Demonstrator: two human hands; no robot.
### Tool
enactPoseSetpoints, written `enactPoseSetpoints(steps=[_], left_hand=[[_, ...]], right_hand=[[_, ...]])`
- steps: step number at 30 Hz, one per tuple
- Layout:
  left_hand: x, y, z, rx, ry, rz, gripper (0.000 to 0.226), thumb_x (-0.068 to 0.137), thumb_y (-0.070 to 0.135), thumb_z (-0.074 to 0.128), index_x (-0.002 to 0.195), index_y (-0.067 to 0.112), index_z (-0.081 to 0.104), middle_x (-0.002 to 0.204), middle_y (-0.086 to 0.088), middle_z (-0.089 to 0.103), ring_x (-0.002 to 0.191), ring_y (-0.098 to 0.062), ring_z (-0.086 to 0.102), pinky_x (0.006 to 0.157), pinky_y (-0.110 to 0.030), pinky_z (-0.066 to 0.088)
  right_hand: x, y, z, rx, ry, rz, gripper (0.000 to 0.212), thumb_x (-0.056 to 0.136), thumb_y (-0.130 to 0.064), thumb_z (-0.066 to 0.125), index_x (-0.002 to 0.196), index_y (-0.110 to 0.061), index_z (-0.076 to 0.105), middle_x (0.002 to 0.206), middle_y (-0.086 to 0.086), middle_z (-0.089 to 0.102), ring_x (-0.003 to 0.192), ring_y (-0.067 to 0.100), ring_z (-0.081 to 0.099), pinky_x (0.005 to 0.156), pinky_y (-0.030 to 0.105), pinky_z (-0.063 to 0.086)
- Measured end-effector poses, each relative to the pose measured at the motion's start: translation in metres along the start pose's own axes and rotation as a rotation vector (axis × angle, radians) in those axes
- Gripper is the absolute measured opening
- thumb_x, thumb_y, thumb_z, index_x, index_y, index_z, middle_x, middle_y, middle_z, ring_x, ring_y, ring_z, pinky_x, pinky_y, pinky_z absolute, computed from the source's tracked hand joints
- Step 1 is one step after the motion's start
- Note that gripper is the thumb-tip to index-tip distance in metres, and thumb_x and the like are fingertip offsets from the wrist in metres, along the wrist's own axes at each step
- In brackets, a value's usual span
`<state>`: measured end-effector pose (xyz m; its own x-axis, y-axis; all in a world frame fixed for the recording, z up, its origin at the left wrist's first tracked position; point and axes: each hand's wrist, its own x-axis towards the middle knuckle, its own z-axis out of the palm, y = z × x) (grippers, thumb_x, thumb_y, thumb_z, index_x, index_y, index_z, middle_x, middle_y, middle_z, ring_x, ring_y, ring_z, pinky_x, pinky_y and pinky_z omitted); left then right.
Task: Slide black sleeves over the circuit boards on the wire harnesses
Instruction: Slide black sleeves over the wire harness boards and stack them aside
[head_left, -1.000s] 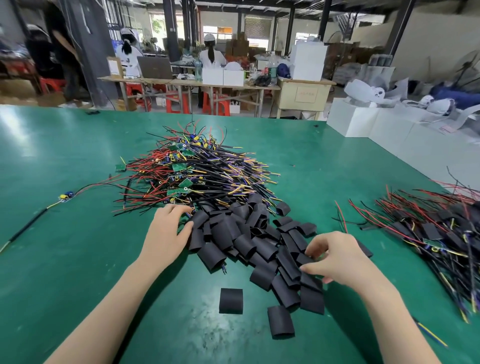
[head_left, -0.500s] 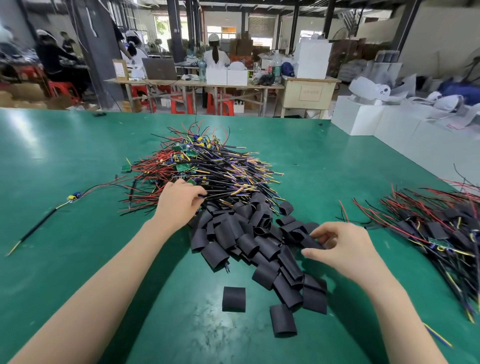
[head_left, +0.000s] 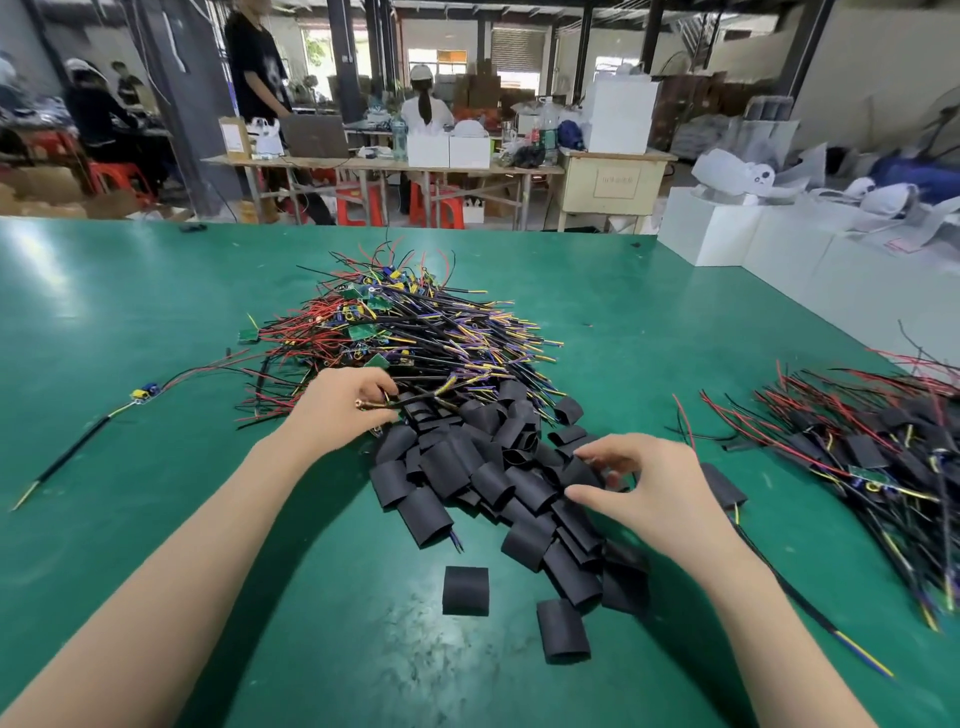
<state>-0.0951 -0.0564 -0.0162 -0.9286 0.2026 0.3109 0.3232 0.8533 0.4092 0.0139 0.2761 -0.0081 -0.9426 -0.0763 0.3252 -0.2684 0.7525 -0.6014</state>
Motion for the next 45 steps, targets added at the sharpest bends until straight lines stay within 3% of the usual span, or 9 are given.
enactPoseSetpoints(steps=[5, 9, 12, 17, 25, 32, 39, 41, 45], left_hand=[[-0.009, -0.013, -0.007, -0.059, -0.006, 0.048, 0.018, 0.079, 0.017, 0.079, 0.097, 0.021, 0.077, 0.088, 0.008, 0.066, 0.073, -0.006, 0.058, 0.071, -0.021, 0.042], [-0.013, -0.015, -0.007, -0.065, 0.133, 0.014, 0.019, 0.081, 0.020, 0.078, 0.099, 0.014, 0.077, 0.088, 0.006, 0.066, 0.074, -0.009, 0.057, 0.068, -0.012, 0.036], [-0.015, -0.012, -0.006, -0.039, 0.102, -0.015, 0.020, 0.078, 0.020, 0.080, 0.098, 0.015, 0.077, 0.079, -0.002, 0.064, 0.067, -0.013, 0.051, 0.062, -0.015, 0.036], [-0.012, -0.012, -0.015, -0.177, -0.048, -0.075, 0.011, 0.080, 0.016, 0.078, 0.087, 0.026, 0.079, 0.055, 0.015, 0.062, 0.049, -0.001, 0.047, 0.053, -0.008, 0.037], [-0.012, -0.005, -0.009, -0.003, -0.113, -0.091, 0.016, 0.080, 0.021, 0.079, 0.095, 0.020, 0.073, 0.086, 0.000, 0.070, 0.079, -0.017, 0.065, 0.082, -0.032, 0.053], [-0.008, 0.000, -0.007, -0.105, 0.079, -0.146, 0.012, 0.081, 0.006, 0.075, 0.091, 0.011, 0.078, 0.085, -0.001, 0.074, 0.074, -0.011, 0.064, 0.081, -0.024, 0.049], [-0.017, 0.017, -0.033, -0.387, 0.496, -0.098, 0.010, 0.089, 0.009, 0.065, 0.094, 0.015, 0.071, 0.076, 0.002, 0.071, 0.069, -0.005, 0.063, 0.073, -0.019, 0.050], [-0.030, 0.027, -0.043, -0.515, 0.343, 0.014, 0.016, 0.090, 0.007, 0.066, 0.093, 0.022, 0.073, 0.070, 0.012, 0.070, 0.065, 0.005, 0.059, 0.064, -0.009, 0.045], [-0.059, 0.043, -0.037, -0.615, -0.042, 0.106, 0.023, 0.087, 0.001, 0.067, 0.089, 0.022, 0.076, 0.067, 0.004, 0.068, 0.059, 0.003, 0.056, 0.057, -0.007, 0.041]], right_hand=[[0.001, 0.001, 0.005, 0.021, 0.064, -0.020, 0.033, 0.062, -0.027, 0.089, 0.091, -0.028, 0.075, 0.078, -0.017, 0.066, 0.069, 0.000, 0.060, 0.067, 0.007, 0.043], [0.000, -0.001, 0.007, -0.026, 0.047, -0.052, 0.032, 0.062, -0.030, 0.088, 0.091, -0.029, 0.074, 0.077, -0.013, 0.065, 0.070, 0.008, 0.060, 0.072, 0.032, 0.052], [0.001, -0.001, 0.009, -0.033, 0.043, -0.066, 0.031, 0.062, -0.030, 0.088, 0.091, -0.029, 0.074, 0.077, -0.011, 0.065, 0.070, 0.011, 0.060, 0.073, 0.035, 0.052], [0.002, 0.002, 0.010, -0.033, 0.046, -0.068, 0.031, 0.062, -0.029, 0.087, 0.090, -0.029, 0.074, 0.078, -0.010, 0.065, 0.070, 0.011, 0.060, 0.073, 0.034, 0.051], [0.002, 0.002, 0.011, -0.041, 0.042, -0.075, 0.029, 0.062, -0.032, 0.086, 0.088, -0.034, 0.073, 0.077, -0.010, 0.064, 0.070, 0.012, 0.060, 0.070, 0.038, 0.053], [0.001, 0.000, 0.009, -0.034, 0.059, -0.083, 0.031, 0.063, -0.028, 0.087, 0.091, -0.032, 0.075, 0.074, -0.009, 0.063, 0.070, 0.012, 0.061, 0.072, 0.034, 0.051], [0.003, 0.000, 0.009, -0.006, 0.134, -0.074, 0.035, 0.061, -0.021, 0.089, 0.094, -0.020, 0.076, 0.080, -0.010, 0.067, 0.074, 0.010, 0.065, 0.075, 0.020, 0.045], [0.004, 0.000, 0.008, -0.001, 0.146, -0.085, 0.035, 0.061, -0.020, 0.089, 0.093, -0.018, 0.076, 0.082, -0.007, 0.069, 0.074, 0.010, 0.066, 0.075, 0.018, 0.044], [0.004, -0.001, 0.007, 0.018, 0.165, -0.127, 0.033, 0.062, -0.017, 0.089, 0.092, -0.019, 0.076, 0.082, -0.008, 0.069, 0.073, 0.007, 0.063, 0.068, 0.008, 0.040]])
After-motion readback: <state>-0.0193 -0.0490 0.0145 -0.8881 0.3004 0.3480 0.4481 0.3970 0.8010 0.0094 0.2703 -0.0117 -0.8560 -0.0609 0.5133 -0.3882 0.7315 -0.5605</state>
